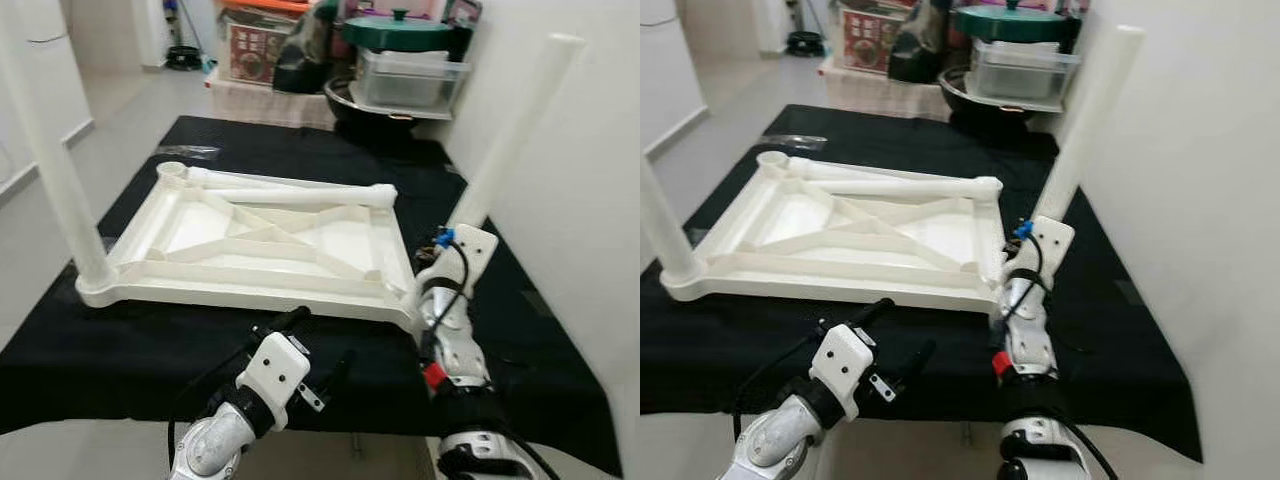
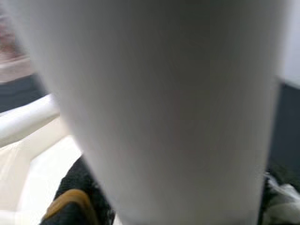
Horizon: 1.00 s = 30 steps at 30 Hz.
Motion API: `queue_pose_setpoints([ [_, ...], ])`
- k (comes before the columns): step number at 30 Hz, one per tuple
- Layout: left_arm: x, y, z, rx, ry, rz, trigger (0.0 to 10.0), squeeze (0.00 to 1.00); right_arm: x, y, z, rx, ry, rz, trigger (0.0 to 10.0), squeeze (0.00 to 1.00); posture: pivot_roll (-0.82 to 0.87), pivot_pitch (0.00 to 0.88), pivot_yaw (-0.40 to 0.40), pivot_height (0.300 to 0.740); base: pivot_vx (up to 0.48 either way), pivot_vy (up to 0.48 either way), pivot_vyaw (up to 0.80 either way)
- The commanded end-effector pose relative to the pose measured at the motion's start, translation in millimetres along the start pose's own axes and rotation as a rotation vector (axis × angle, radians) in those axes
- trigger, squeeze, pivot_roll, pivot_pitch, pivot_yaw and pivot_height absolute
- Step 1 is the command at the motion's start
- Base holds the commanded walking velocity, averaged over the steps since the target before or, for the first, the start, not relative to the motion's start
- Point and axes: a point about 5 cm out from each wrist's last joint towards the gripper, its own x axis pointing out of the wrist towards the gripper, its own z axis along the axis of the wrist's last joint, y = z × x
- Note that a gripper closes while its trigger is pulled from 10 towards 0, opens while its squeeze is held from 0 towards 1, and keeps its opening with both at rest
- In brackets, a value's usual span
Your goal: Building children table
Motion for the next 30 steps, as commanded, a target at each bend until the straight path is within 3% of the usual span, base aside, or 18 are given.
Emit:
queue_pose_setpoints([
  [1, -0.1, -1.8, -1, -0.006, 0.002, -0.001, 10.0, 0.00, 7.4, 6.4, 12, 0.069, -0.024, 0.125, 10.0, 0.00, 0.11, 0.000, -0.114, 0.740, 0.000, 0.000, 0.00],
  [4, 0.1, -1.8, -1, -0.007, 0.002, -0.002, 10.0, 0.00, 9.6, 4.9, 17, 0.078, -0.030, 0.181, 10.0, 0.00, 0.12, 0.000, -0.114, 0.740, 0.000, 0.000, 0.00],
  [5, 0.3, -1.7, -1, -0.008, 0.002, -0.001, 10.0, 0.00, 12.1, 4.1, 20, 0.088, -0.004, 0.295, 10.0, 0.00, 0.11, 0.000, -0.111, 0.740, 0.000, 0.000, 0.00],
  [6, 0.3, -1.7, -1, -0.008, 0.002, -0.001, 10.0, 0.00, 12.1, 4.1, 20, 0.088, -0.004, 0.295, 10.0, 0.00, 0.11, 0.000, -0.111, 0.740, 0.000, 0.000, 0.00],
  [8, 0.7, -1.9, -1, -0.009, 0.000, -0.002, 10.0, 0.00, 12.8, -1.6, 24, 0.091, 0.042, 0.504, 10.0, 0.00, 0.11, 0.000, -0.114, 0.740, 0.000, 0.000, 0.00],
  [9, 0.7, -1.9, -1, -0.009, 0.000, -0.002, 10.0, 0.00, 12.8, -1.6, 24, 0.091, 0.042, 0.504, 10.0, 0.00, 0.11, 0.000, -0.114, 0.740, 0.000, 0.000, 0.00],
  [11, 0.9, -2.0, -1, -0.009, -0.001, -0.002, 10.0, 0.00, 10.3, -4.6, 26, 0.095, 0.079, 0.625, 10.0, 0.00, 0.11, 0.000, -0.113, 0.740, 0.000, 0.000, 0.00],
  [12, 1.0, -2.1, -1, -0.009, -0.001, -0.002, 10.0, 0.00, 5.4, -5.9, 30, 0.110, 0.101, 0.750, 10.0, 0.00, 0.11, 0.000, -0.117, 0.740, 0.000, 0.000, 0.00],
  [13, 1.0, -2.1, -1, -0.009, -0.001, -0.002, 10.0, 0.00, 5.4, -5.9, 30, 0.110, 0.101, 0.750, 10.0, 0.00, 0.11, 0.000, -0.117, 0.740, 0.000, 0.000, 0.00],
  [14, 1.2, -2.0, -1, -0.011, -0.002, -0.002, 10.0, 0.00, -5.8, -5.1, 32, 0.112, 0.161, 0.942, 10.0, 0.00, 0.12, 0.000, -0.118, 0.740, 0.000, 0.000, 0.00],
  [15, 1.2, -2.0, -1, -0.011, -0.002, -0.002, 10.0, 0.00, -5.8, -5.1, 32, 0.112, 0.161, 0.942, 10.0, 0.00, 0.12, 0.000, -0.118, 0.740, 0.000, 0.000, 0.00],
  [16, 1.2, -1.9, 0, -0.012, -0.003, -0.002, 10.0, 0.00, -19.6, -3.8, 33, 0.102, 0.221, 1.132, 10.0, 0.00, 0.12, 0.000, -0.119, 0.740, 0.000, 0.000, 0.00],
  [17, 1.2, -1.9, 0, -0.012, -0.003, -0.002, 10.0, 0.00, -19.6, -3.8, 33, 0.102, 0.221, 1.132, 10.0, 0.00, 0.12, 0.000, -0.119, 0.740, 0.000, 0.000, 0.00],
  [19, 0.9, -1.5, 0, -0.012, -0.004, -0.002, 10.0, 0.00, -35.1, 0.7, 33, 0.092, 0.297, 1.343, 10.0, 0.00, 0.12, 0.000, -0.120, 0.740, 0.000, 0.000, 0.00],
  [25, 1.0, -1.3, 1, -0.012, -0.007, -0.002, 10.0, 0.00, -38.9, 14.9, 29, 0.019, 0.301, 1.472, 10.0, 0.00, 0.13, 0.000, -0.121, 0.740, 0.000, 0.000, 0.00],
  [26, 0.9, -1.4, 1, -0.012, -0.007, -0.002, 10.0, 0.00, -37.1, 17.6, 27, 0.015, 0.286, 1.471, 2.8, 0.00, 0.13, 0.000, -0.123, 0.740, 0.000, 0.000, 0.00],
  [29, 0.7, -1.5, 1, -0.012, -0.007, -0.002, 10.0, 0.00, -35.9, 19.5, 27, 0.013, 0.276, 1.469, 2.8, 0.00, 0.13, 0.000, -0.123, 0.740, 0.000, 0.000, 0.00],
  [30, 0.3, -1.6, 1, -0.010, -0.005, -0.002, 10.0, 0.00, -34.2, 20.0, 25, 0.009, 0.281, 1.469, 0.0, 0.00, 0.13, 0.000, -0.124, 0.740, 0.000, 0.000, 0.00],
])
